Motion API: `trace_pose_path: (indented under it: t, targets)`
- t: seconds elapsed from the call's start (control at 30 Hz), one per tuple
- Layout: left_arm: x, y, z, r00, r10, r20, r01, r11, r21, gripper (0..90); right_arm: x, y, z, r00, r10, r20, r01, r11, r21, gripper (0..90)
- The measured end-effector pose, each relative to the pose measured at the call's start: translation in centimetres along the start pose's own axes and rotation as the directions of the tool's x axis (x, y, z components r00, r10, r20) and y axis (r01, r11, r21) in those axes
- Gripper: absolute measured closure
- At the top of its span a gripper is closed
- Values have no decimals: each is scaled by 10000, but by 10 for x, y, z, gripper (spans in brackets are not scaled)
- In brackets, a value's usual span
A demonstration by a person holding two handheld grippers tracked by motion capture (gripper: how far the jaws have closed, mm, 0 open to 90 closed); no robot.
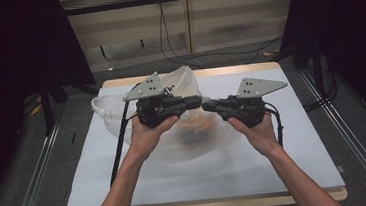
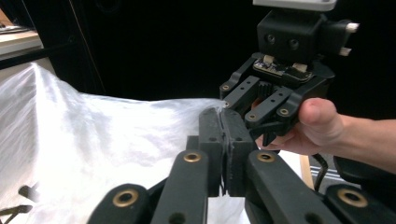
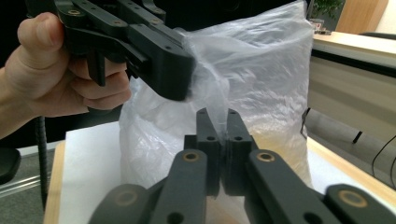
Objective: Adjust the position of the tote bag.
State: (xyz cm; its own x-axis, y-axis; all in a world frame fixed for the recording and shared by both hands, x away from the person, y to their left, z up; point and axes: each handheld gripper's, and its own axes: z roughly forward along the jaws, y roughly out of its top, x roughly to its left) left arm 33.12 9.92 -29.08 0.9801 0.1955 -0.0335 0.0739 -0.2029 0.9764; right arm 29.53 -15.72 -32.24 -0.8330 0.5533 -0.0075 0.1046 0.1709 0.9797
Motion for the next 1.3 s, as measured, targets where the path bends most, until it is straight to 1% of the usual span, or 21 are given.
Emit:
trace_pose_path:
  t: [0.13,0.2,0.33,0.37,0.4,0.43,0.5,0.57,0.63,0.7,0.73,0.87,0.9,0.97,1.0,1.1,1.17,1.2,1.23,1.27,1.3]
  targets:
    - [1,-5,-11,9995,-123,-288,117,9997,-222,787,-3,-7,-4,9998,191,102,-192,9998,49,895]
    - [1,-7,-17,9991,-178,-392,168,9995,-274,738,-4,-9,-6,9995,279,117,-278,9996,-51,896]
    - [-2,-14,-34,9974,-248,-680,219,9989,-418,688,-7,-12,-14,9994,339,111,-336,9992,-238,896]
    - [-3,-17,-38,9963,-263,-823,216,9981,-576,684,-7,-13,-15,9993,366,100,-362,9989,-307,896]
    - [-4,-19,-41,9957,-286,-877,237,9981,-564,676,-8,-14,-16,9991,412,65,-409,9986,-331,896]
    - [-5,-21,-44,9953,-161,-957,108,9984,-556,676,-8,-15,-18,9990,439,82,-436,9985,-331,896]
    - [-6,-25,-51,9932,-192,-1147,130,9984,-547,670,-9,-17,-20,9989,444,117,-439,9983,-394,896]
    - [-4,-30,-57,9915,-128,-1298,59,9985,-537,674,-10,-19,-23,9986,505,134,-498,9978,-438,896]
    - [-1,-34,-61,9894,-215,-1435,137,9984,-556,684,-12,-20,-24,9984,510,235,-502,9982,-328,896]
    - [3,-37,-66,9880,-194,-1533,113,9985,-537,686,-15,-20,-27,9980,576,242,-565,9974,-437,896]
    - [4,-38,-67,9870,-284,-1580,191,9980,-602,683,-16,-20,-28,9978,597,287,-582,9972,-479,896]
    - [6,-38,-77,9837,-239,-1784,120,9977,-674,653,-18,-20,-30,9975,635,321,-617,9966,-540,896]
    - [7,-38,-81,9817,-165,-1899,45,9980,-632,644,-18,-21,-31,9974,639,322,-620,9964,-570,896]
    - [10,-40,-90,9762,-314,-2146,147,9968,-787,620,-18,-22,-31,9969,703,363,-683,9963,-523,896]
    - [11,-40,-95,9727,-308,-2300,110,9962,-866,616,-18,-23,-31,9968,716,351,-695,9960,-565,896]
    - [13,-40,-110,9665,-481,-2520,201,9934,-1128,596,-19,-24,-33,9969,673,399,-651,9963,-553,897]
    - [14,-39,-117,9595,-495,-2772,171,9928,-1182,584,-19,-24,-34,9963,735,456,-708,9958,-586,896]
    - [15,-40,-121,9583,-522,-2808,189,9926,-1201,582,-20,-23,-35,9964,702,480,-673,9959,-602,896]
    - [16,-41,-125,9549,-666,-2894,296,9910,-1304,572,-20,-23,-35,9963,719,462,-688,9956,-638,896]
    - [17,-42,-128,9547,-637,-2908,279,9917,-1256,562,-20,-22,-36,9963,702,496,-668,9955,-672,896]
    - [18,-43,-129,9520,-808,-2951,429,9902,-1328,556,-20,-22,-37,9962,717,502,-683,9954,-678,896]
